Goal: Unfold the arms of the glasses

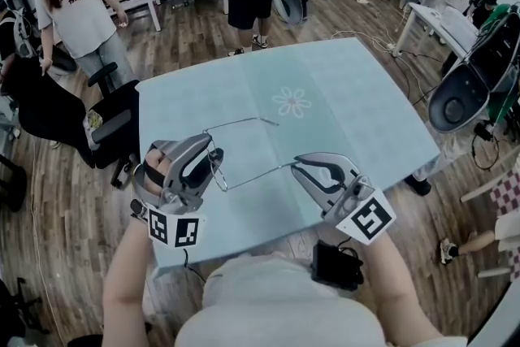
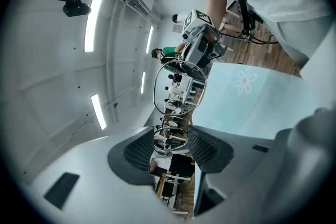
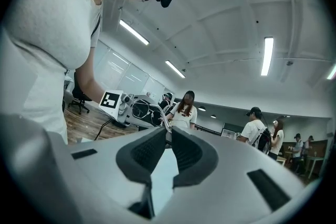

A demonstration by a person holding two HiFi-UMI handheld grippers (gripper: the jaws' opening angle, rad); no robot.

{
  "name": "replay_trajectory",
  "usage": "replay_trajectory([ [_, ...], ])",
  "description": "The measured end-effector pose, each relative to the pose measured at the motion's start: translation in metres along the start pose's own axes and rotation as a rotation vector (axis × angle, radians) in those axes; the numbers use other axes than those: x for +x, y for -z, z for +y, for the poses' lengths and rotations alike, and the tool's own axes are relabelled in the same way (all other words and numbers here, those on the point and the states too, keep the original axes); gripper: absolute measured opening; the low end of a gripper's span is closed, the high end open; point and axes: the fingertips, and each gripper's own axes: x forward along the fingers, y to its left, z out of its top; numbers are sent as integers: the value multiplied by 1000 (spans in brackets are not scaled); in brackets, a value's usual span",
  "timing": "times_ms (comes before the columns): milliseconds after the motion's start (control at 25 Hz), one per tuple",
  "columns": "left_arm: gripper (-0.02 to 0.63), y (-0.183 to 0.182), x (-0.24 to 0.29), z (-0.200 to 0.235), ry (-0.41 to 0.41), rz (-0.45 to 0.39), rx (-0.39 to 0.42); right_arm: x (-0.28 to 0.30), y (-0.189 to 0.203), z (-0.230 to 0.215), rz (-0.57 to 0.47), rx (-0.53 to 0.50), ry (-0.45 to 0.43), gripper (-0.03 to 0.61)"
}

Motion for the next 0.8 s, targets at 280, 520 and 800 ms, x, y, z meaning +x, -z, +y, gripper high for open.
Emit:
replay_trajectory([
  [280,201,-3,-5,-6,-22,-4,54,-4,7,8,2,11,-2,36],
  [520,201,-6,0,-11,-29,6,72,-11,17,2,27,33,11,97],
  [800,201,1,3,-6,-55,55,107,-10,22,-9,69,56,115,130],
])
